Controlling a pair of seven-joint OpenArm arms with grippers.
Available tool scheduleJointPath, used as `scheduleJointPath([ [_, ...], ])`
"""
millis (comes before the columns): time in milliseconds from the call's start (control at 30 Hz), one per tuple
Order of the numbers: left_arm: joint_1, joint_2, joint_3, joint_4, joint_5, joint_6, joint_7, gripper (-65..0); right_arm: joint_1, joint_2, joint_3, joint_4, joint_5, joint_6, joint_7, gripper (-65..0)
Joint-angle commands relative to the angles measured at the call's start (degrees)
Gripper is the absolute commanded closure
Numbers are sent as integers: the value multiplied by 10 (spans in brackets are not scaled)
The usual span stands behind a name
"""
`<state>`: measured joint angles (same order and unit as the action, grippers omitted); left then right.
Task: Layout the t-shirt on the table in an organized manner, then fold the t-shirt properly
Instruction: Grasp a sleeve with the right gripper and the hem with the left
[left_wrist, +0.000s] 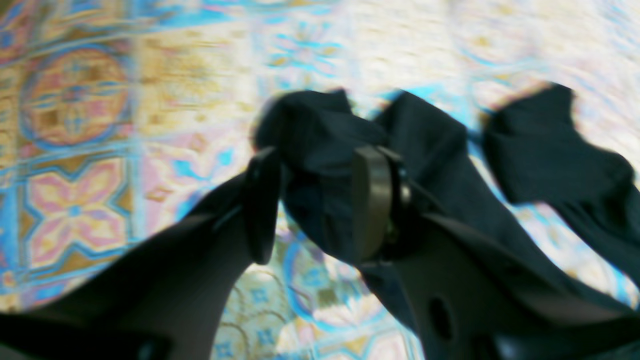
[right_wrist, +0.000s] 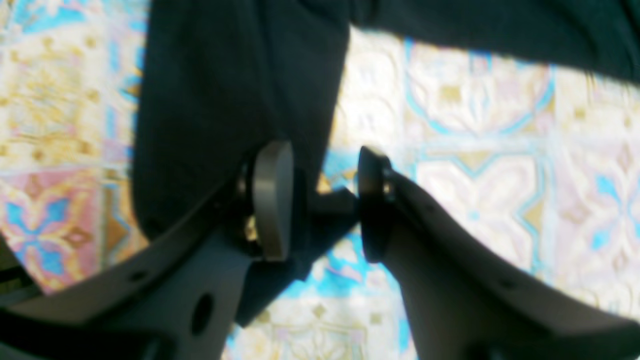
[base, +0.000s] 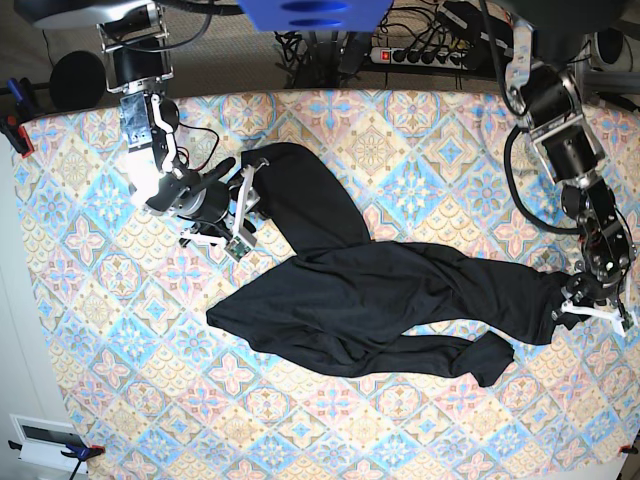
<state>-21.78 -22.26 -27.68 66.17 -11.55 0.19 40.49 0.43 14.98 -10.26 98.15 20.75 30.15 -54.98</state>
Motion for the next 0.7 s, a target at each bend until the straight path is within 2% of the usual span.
scheduleJointPath([
  [0,7,-20,5,30,-12,-1,-11,-251,1,2,-8,11,8,5,10,-211],
  [133,65,-21,54,98,-55,-4,-11,-253,4,2,-23,-18,8,5,10,-229],
  [233,97,-18,62,130,-60,-4,-11,-253,4,2,-37,-47,8,5,12,-263],
  [400,100,-8,64,133,-61,-5,-11,-253,4,2,-55,-67,7,5,23,-335],
  [467,100,-4,63,134,-61,-5,6,-253,4,2,-55,-79,7,5,34,-349],
  [567,100,-1,63,134,-62,-6,23,-253,4,2,-68,-99,7,5,37,-346],
  [667,100,1,63,134,-71,-6,25,-253,3,4,-81,-106,7,5,38,-269],
])
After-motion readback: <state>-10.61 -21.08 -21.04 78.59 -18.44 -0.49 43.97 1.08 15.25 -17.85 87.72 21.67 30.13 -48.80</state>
